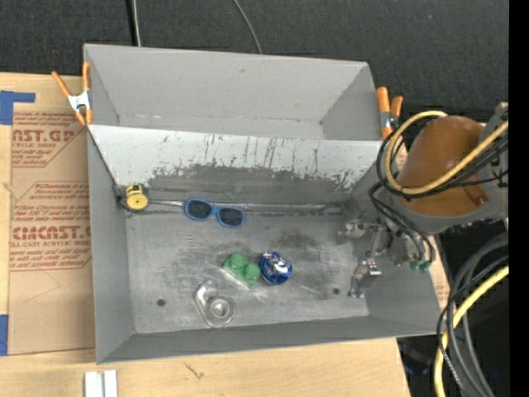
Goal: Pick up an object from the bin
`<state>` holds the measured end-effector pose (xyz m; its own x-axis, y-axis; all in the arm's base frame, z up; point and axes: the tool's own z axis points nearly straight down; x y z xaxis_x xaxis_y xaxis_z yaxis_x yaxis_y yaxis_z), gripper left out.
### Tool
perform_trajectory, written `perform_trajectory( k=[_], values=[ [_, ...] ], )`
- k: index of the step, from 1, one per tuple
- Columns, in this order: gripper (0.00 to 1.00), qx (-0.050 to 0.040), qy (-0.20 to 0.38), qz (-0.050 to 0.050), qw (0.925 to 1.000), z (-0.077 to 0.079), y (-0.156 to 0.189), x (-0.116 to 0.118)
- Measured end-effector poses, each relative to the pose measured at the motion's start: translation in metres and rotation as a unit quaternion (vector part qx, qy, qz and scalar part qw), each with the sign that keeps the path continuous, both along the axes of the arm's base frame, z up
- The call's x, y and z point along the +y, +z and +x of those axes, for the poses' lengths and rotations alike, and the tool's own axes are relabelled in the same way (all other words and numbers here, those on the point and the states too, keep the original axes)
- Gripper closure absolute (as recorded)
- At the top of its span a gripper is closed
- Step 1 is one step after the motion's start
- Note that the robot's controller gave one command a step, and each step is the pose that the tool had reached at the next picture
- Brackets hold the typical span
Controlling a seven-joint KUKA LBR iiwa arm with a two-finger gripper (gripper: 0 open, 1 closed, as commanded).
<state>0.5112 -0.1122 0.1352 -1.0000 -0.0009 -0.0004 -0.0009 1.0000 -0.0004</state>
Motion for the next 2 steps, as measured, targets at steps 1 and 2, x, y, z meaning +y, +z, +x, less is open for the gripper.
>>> perform_trajectory(
  k=[1,2],
  values=[
    [0.0,-0.0043,-0.102,0.0,0.9948,-0.022,-0.063,0.033],
    [0.0,-0.005,-0.042,0.0,0.9991,-0.013,-0.063,0.11]
  ],
)
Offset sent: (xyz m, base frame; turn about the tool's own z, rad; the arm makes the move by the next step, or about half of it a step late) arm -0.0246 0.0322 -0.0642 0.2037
